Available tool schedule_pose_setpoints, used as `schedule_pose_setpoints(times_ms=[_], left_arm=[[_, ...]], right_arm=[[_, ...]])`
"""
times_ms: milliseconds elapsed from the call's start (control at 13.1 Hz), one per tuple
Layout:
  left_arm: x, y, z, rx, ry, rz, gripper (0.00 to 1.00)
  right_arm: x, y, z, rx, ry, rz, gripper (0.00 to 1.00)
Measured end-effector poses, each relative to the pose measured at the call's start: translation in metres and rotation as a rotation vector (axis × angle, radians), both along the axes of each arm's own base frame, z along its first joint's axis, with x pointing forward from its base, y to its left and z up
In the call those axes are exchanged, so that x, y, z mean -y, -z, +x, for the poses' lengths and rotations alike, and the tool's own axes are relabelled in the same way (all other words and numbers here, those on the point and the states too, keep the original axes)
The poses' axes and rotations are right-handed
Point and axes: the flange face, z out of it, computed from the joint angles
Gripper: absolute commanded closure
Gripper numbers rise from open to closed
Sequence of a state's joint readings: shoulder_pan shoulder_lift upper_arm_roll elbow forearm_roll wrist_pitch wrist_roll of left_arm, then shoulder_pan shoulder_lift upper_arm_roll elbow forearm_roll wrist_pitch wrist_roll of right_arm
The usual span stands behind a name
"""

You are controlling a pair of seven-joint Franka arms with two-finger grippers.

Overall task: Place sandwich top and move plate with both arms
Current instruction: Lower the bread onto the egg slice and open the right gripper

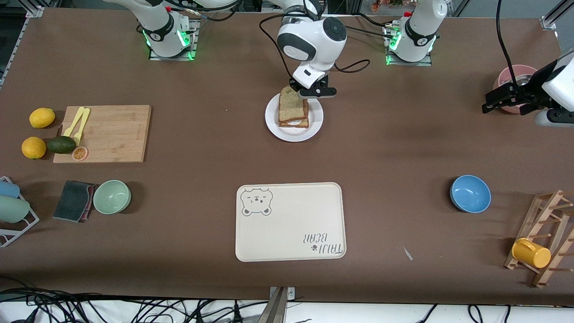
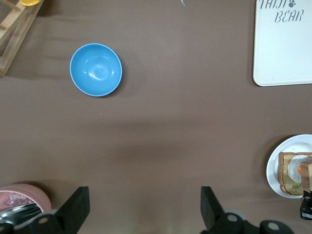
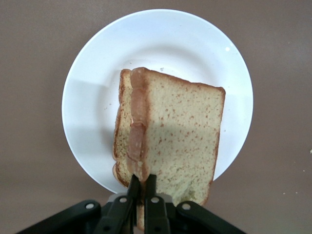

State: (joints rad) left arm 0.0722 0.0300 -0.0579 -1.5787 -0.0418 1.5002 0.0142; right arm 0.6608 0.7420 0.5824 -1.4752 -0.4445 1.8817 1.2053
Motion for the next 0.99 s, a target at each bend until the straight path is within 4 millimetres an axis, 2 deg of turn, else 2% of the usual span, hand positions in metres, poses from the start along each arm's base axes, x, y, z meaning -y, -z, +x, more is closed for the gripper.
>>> schedule_pose_setpoints(times_ms=[76, 152, 228, 381, 609, 685, 838, 990], left_arm=[[0.002, 0.000, 0.000, 0.000, 0.008, 0.015, 0.00], [0.009, 0.001, 0.001, 0.001, 0.026, 0.034, 0.00], [0.021, 0.001, 0.001, 0.003, 0.051, 0.046, 0.00], [0.042, 0.001, 0.000, 0.004, 0.087, 0.051, 0.00], [0.045, 0.007, 0.003, -0.006, 0.094, 0.051, 0.00], [0.045, 0.008, 0.004, -0.009, 0.093, 0.051, 0.00], [0.044, 0.009, 0.004, -0.010, 0.092, 0.051, 0.00], [0.043, 0.009, 0.004, -0.009, 0.090, 0.051, 0.00]], right_arm=[[-0.001, -0.001, 0.002, 0.003, 0.006, 0.005, 1.00], [-0.001, -0.003, 0.005, 0.007, 0.018, 0.009, 0.57], [-0.002, -0.003, 0.009, 0.009, 0.033, 0.013, 0.01], [-0.003, -0.001, 0.013, 0.015, 0.076, 0.015, 0.00], [-0.004, -0.008, 0.021, 0.028, 0.117, 0.028, 0.00], [-0.004, -0.019, 0.032, 0.041, 0.134, 0.047, 0.00], [0.005, -0.057, 0.061, 0.078, 0.178, 0.085, 0.00], [0.027, -0.101, 0.086, 0.111, 0.222, 0.083, 0.00]])
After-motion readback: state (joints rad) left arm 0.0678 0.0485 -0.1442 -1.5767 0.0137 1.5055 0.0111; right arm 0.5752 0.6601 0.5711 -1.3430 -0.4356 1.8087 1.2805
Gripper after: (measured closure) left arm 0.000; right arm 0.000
